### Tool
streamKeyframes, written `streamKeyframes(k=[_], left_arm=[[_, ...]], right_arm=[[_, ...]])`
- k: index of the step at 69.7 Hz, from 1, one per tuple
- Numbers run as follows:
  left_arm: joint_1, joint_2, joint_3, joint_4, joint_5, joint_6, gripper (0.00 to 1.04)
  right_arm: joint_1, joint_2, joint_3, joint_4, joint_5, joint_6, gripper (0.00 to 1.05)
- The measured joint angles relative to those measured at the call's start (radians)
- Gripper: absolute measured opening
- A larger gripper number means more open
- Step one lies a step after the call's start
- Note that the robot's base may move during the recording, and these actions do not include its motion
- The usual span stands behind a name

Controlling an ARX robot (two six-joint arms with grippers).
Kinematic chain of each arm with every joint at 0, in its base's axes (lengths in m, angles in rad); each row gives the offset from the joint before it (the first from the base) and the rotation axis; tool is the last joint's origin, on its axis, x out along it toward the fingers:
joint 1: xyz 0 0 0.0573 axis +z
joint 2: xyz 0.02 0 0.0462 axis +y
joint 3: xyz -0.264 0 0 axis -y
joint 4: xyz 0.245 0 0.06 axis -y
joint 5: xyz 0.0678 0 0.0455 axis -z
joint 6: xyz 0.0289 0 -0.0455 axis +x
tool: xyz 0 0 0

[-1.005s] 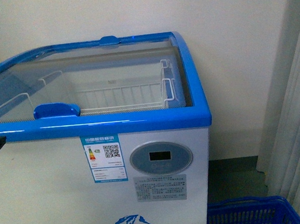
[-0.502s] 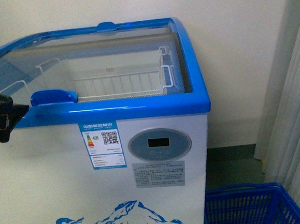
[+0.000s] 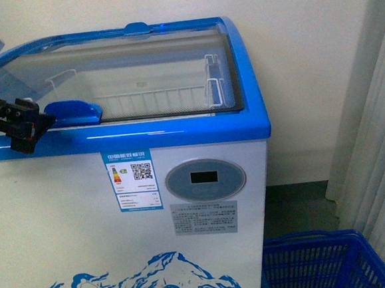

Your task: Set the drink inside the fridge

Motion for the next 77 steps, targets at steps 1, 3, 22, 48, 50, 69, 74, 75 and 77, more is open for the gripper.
streamKeyframes(k=[1,3,22,48,50,69,74,75,77], left_arm=[[-0.001,0.007,0.012,-0.005,0.001,0.002,0.97],[-0.002,0.015,0.025,-0.010,0.001,0.003,0.97],[-0.014,0.099,0.175,-0.055,-0.006,0.011,0.97],[-0.027,0.225,0.415,-0.177,-0.008,-0.001,0.97],[-0.028,0.233,0.431,-0.182,-0.011,-0.002,0.97],[-0.045,0.334,0.626,-0.272,-0.034,-0.019,0.97],[-0.051,0.374,0.703,-0.308,-0.042,-0.022,0.97],[-0.052,0.378,0.713,-0.313,-0.043,-0.022,0.97],[-0.055,0.393,0.741,-0.327,-0.048,-0.022,0.97]], right_arm=[[0.000,0.000,0.000,0.000,0.000,0.000,0.40],[0.000,0.000,0.000,0.000,0.000,0.000,0.40],[0.000,0.000,0.000,0.000,0.000,0.000,0.40],[0.000,0.000,0.000,0.000,0.000,0.000,0.40],[0.000,0.000,0.000,0.000,0.000,0.000,0.40],[0.000,0.000,0.000,0.000,0.000,0.000,0.40],[0.000,0.000,0.000,0.000,0.000,0.000,0.40],[0.000,0.000,0.000,0.000,0.000,0.000,0.40],[0.000,0.000,0.000,0.000,0.000,0.000,0.40]])
